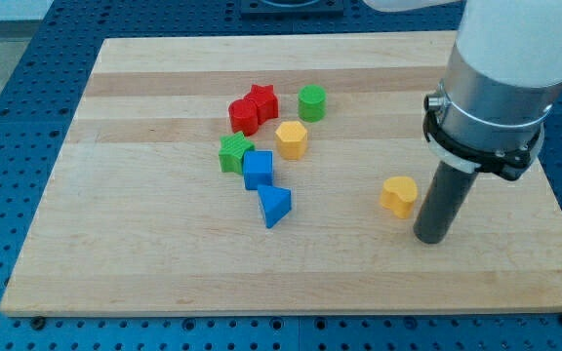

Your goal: Push the yellow heart to the right side of the blue cube

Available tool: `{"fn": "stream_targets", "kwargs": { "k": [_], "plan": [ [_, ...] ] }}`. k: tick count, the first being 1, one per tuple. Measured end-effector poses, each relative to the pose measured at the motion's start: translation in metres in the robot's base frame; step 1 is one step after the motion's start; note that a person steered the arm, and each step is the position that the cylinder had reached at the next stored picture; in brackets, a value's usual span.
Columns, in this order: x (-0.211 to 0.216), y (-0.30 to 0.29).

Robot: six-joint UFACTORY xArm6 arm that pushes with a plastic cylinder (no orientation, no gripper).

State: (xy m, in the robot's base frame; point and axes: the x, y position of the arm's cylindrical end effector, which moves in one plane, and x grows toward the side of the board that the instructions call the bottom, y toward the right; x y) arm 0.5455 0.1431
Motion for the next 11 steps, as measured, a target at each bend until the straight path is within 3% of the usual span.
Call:
{"fn": "stream_targets", "kwargs": {
  "k": [2,4,10,11],
  "plan": [
    [-0.037,-0.017],
    [-0.037,-0.056],
    [-0.051,-0.087],
    [-0.023,-0.072]
  ]
}}
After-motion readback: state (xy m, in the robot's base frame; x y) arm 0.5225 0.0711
